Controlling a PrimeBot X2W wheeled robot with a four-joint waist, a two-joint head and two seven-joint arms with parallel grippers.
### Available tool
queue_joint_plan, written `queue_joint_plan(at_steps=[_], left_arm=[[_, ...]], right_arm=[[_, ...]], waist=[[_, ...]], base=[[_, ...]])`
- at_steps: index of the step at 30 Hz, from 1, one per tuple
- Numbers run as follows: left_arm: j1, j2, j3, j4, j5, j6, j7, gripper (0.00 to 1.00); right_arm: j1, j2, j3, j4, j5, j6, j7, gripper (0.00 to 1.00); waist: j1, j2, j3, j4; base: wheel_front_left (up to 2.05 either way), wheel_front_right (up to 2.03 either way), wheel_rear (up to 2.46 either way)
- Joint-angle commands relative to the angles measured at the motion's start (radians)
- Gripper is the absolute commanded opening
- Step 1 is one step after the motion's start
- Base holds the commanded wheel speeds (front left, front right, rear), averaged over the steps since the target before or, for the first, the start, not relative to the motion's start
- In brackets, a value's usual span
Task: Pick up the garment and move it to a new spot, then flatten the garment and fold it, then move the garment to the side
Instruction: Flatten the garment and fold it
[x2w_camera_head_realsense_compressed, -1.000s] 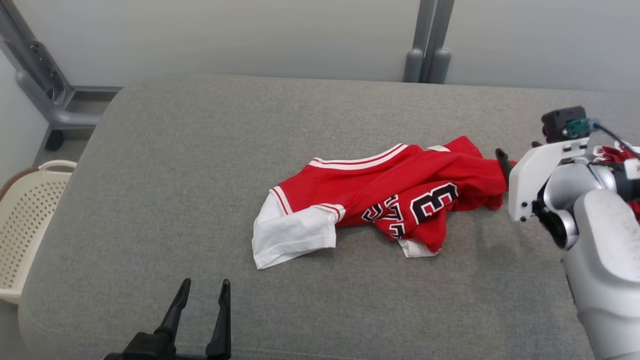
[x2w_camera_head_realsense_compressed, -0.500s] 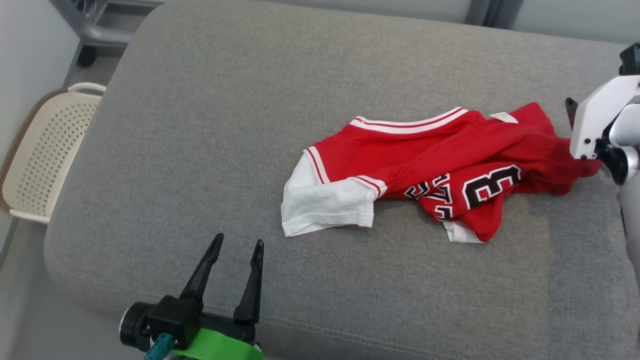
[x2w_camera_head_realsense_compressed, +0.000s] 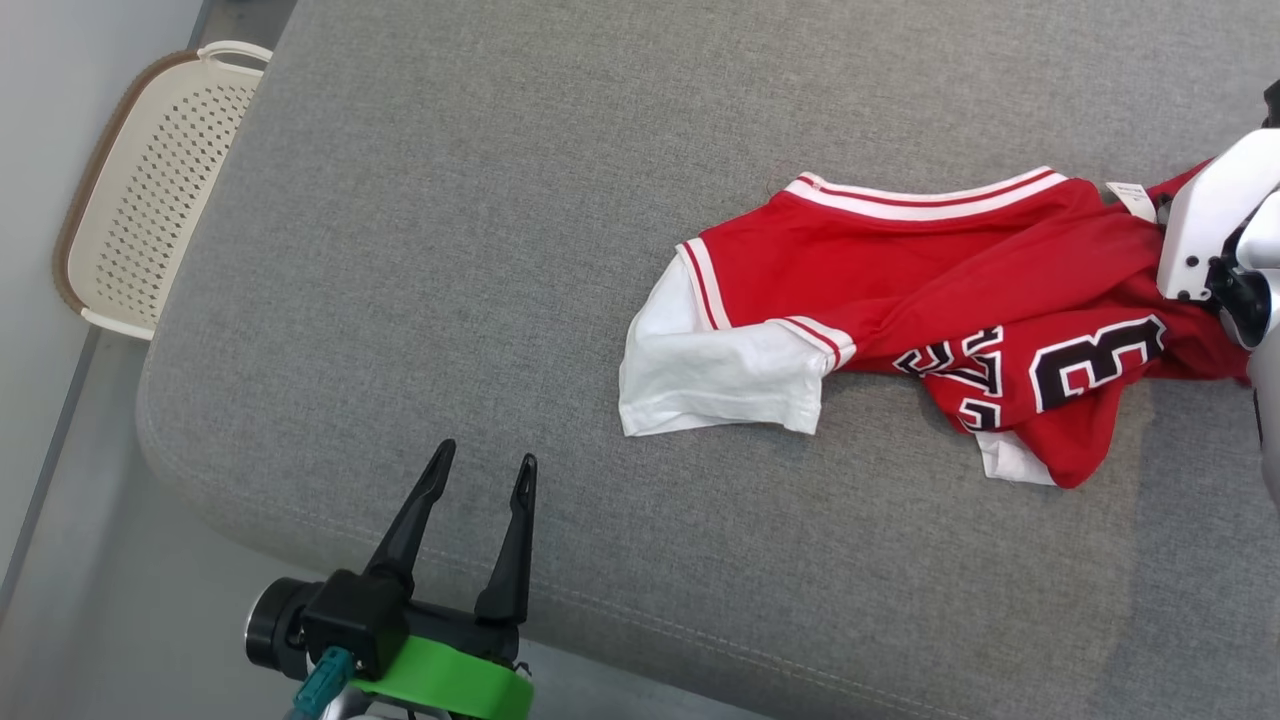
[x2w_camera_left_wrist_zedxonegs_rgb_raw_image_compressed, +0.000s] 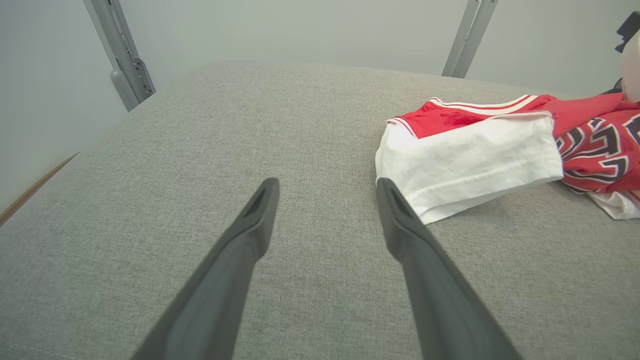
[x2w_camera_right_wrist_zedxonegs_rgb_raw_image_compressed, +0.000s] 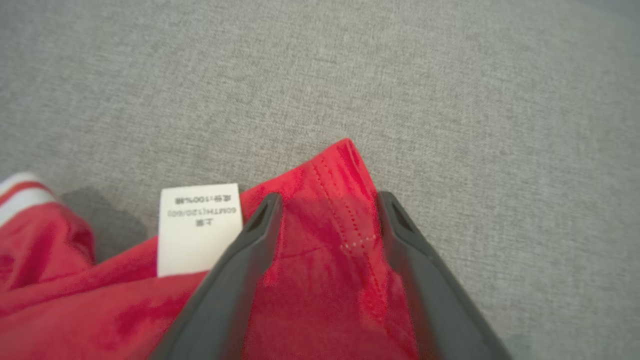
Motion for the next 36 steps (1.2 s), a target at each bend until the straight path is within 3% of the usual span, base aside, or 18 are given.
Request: queue_joint_plan(at_steps=[1, 2, 3, 4, 7, 11, 19, 26, 32, 36], left_arm=[[-0.016, -0.001, 0.001, 0.004, -0.001, 0.005, -0.001, 1.0], [-0.016, -0.001, 0.002, 0.006, -0.002, 0.005, -0.001, 1.0], [-0.017, -0.001, 0.002, 0.01, -0.002, 0.005, -0.001, 1.0], [-0.018, -0.001, 0.001, 0.011, -0.001, 0.005, -0.001, 1.0], [-0.017, -0.001, 0.003, 0.018, -0.003, 0.005, -0.001, 1.0], [-0.015, -0.001, 0.005, 0.027, -0.003, 0.005, -0.001, 1.0], [0.01, 0.002, 0.017, 0.047, -0.006, 0.01, -0.001, 1.0], [0.035, 0.01, 0.031, 0.055, -0.012, 0.017, -0.001, 1.0], [0.058, 0.018, 0.049, 0.059, -0.02, 0.029, -0.001, 1.0], [0.07, 0.02, 0.061, 0.061, -0.025, 0.034, -0.001, 1.0]], right_arm=[[-0.002, 0.006, 0.005, 0.017, -0.009, -0.001, -0.003, 0.71], [-0.001, 0.007, 0.007, 0.02, -0.012, -0.001, -0.005, 0.47], [0.001, 0.007, 0.01, 0.024, -0.014, -0.001, -0.011, 0.36], [0.002, 0.006, 0.013, 0.026, -0.016, -0.001, -0.014, 0.31], [0.007, 0.006, 0.022, 0.032, -0.015, -0.001, -0.029, 0.34], [0.01, 0.014, 0.038, 0.035, 0.002, -0.001, -0.054, 0.0], [0.054, 0.021, 0.085, -0.004, 0.093, -0.001, -0.083, 0.0], [0.154, -0.001, 0.115, -0.134, 0.2, -0.001, -0.041, 0.0], [0.339, -0.026, 0.103, -0.382, 0.296, -0.001, 0.06, 0.0], [0.493, -0.003, 0.05, -0.576, 0.32, -0.001, 0.132, 0.0]], waist=[[-0.0001, 0.0, -0.003, -0.002], [-0.0001, 0.0, -0.007, -0.006], [-0.0001, 0.0, -0.011, -0.009], [-0.0001, 0.0, -0.016, -0.011], [-0.0001, 0.0, -0.032, -0.021], [-0.0001, 0.0, -0.053, -0.034], [-0.0001, 0.0, -0.118, -0.067], [-0.0001, 0.0, -0.173, -0.111], [-0.0001, 0.0, -0.207, -0.161], [-0.0001, 0.0, -0.222, -0.191]], base=[[0.0, 0.0, 0.0], [0.0, 0.0, 0.0], [0.0, 0.0, 0.0], [0.0, 0.0, 0.0], [0.0, 0.0, 0.0], [0.0, 0.0, 0.0], [0.0, 0.0, 0.0], [0.0, 0.0, 0.0], [0.0, 0.0, 0.0], [0.0, 0.0, 0.0]])
